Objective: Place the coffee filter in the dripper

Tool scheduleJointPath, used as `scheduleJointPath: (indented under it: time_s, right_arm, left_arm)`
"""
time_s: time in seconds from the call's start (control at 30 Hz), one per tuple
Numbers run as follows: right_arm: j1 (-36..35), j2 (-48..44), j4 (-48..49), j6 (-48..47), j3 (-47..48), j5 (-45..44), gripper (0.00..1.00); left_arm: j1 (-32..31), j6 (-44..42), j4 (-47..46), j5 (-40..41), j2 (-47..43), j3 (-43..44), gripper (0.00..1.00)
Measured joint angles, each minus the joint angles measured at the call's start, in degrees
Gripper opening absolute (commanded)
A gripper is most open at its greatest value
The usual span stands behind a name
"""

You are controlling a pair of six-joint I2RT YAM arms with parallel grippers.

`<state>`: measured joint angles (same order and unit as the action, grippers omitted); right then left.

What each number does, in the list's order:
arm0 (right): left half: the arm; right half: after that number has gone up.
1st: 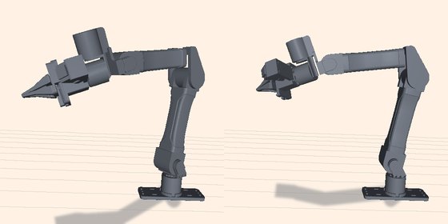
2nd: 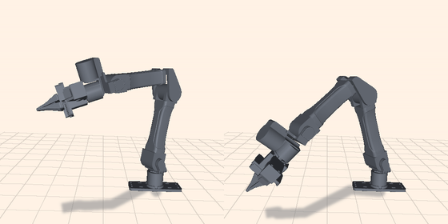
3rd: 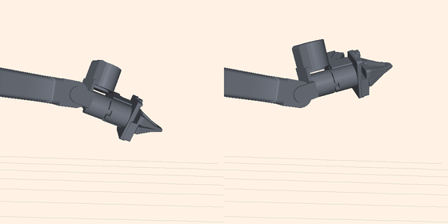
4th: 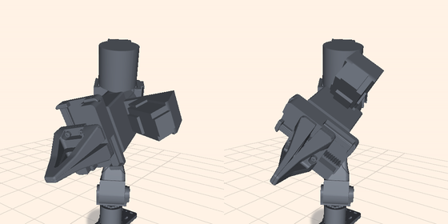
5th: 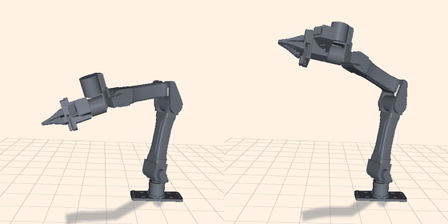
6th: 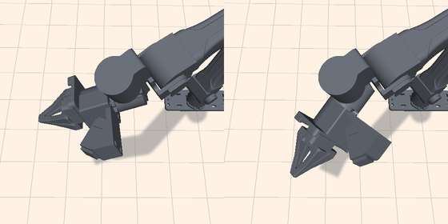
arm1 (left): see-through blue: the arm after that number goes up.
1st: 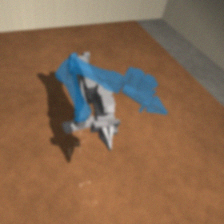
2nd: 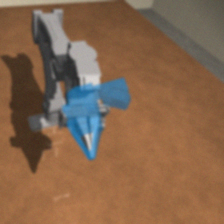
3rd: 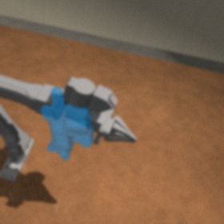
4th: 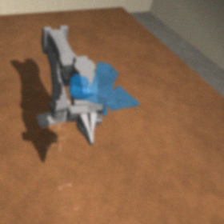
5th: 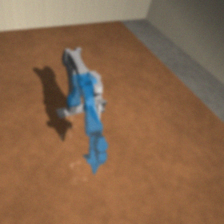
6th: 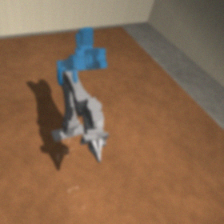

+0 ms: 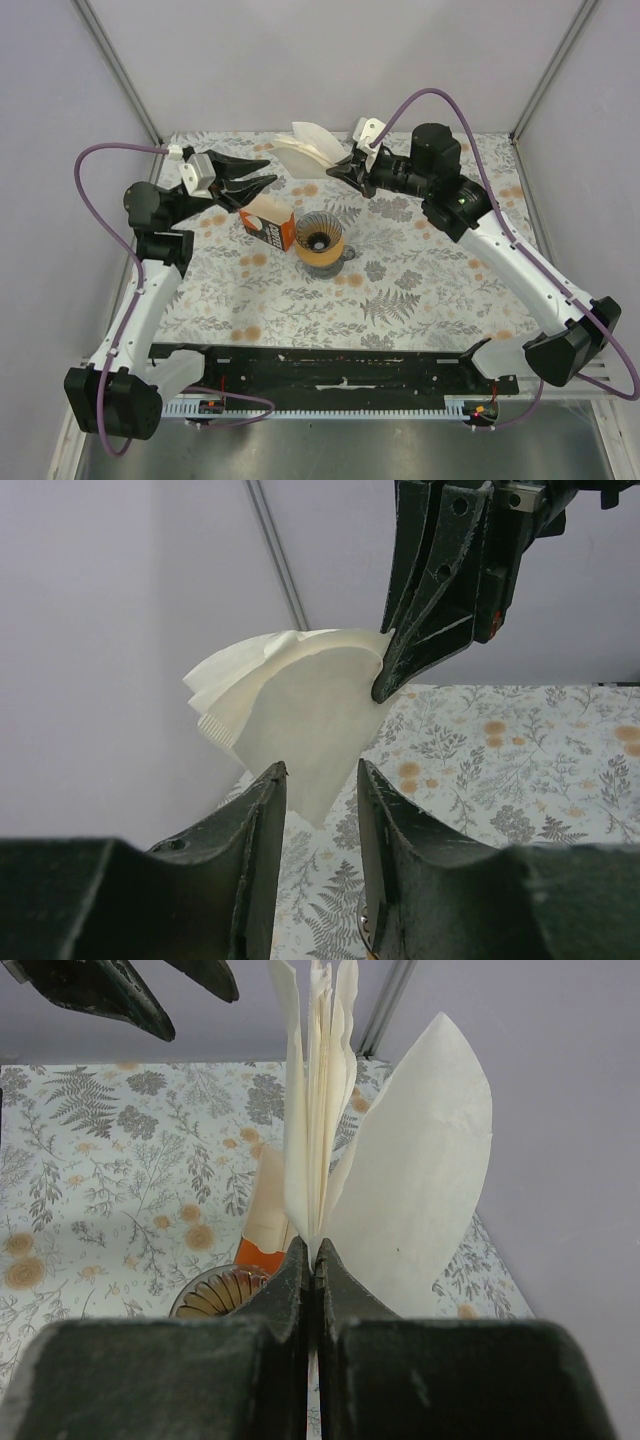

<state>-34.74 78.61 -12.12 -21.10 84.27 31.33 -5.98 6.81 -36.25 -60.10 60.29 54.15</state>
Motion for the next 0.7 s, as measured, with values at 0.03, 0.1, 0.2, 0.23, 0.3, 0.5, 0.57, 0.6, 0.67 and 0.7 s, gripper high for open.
scheduleJointPath:
  time_s: [0.03, 0.1, 0.2, 0.23, 0.3, 0.5, 0.57, 0.6, 0.67, 0.7]
  right_arm:
    - [0.04, -0.02, 0.00, -0.04, 0.00, 0.00, 0.00]
    - [0.04, -0.04, 0.00, -0.11, -0.02, -0.02, 0.00]
    - [0.04, -0.04, 0.00, -0.15, 0.00, 0.04, 0.00]
    - [0.04, -0.04, 0.00, -0.15, 0.00, 0.04, 0.00]
    - [0.04, -0.04, 0.00, -0.15, 0.00, 0.07, 0.00]
    - [0.04, -0.04, 0.00, -0.11, 0.00, 0.09, 0.00]
    - [0.04, -0.04, 0.00, -0.11, -0.02, 0.09, 0.00]
    - [0.04, -0.04, 0.00, -0.11, 0.00, 0.09, 0.00]
    - [0.04, -0.04, 0.00, -0.11, 0.00, 0.11, 0.00]
    - [0.04, -0.04, 0.00, -0.11, 0.00, 0.09, 0.00]
  left_arm:
    - [0.00, -0.44, 0.72, 0.22, -0.15, 0.00, 0.46]
    - [0.00, -1.27, 1.79, 1.03, -0.48, 0.00, 0.50]
    - [-0.02, -2.14, 2.01, 1.70, -0.59, 0.02, 0.50]
    - [-0.04, -2.23, 1.99, 1.68, -0.57, 0.02, 0.50]
    - [-0.39, -2.25, 1.62, 1.53, -0.44, 0.02, 0.50]
    - [-1.62, -2.60, 0.11, 1.68, 0.26, 0.02, 0.49]
    - [-1.62, -3.08, 0.17, 2.01, 0.26, 0.02, 0.48]
    - [-1.60, -3.48, 0.39, 2.45, 0.24, 0.02, 0.48]
    - [-1.44, -4.74, 1.64, 3.50, 0.15, 0.02, 0.49]
    - [-1.33, -5.40, 2.62, 4.13, 0.00, 0.02, 0.50]
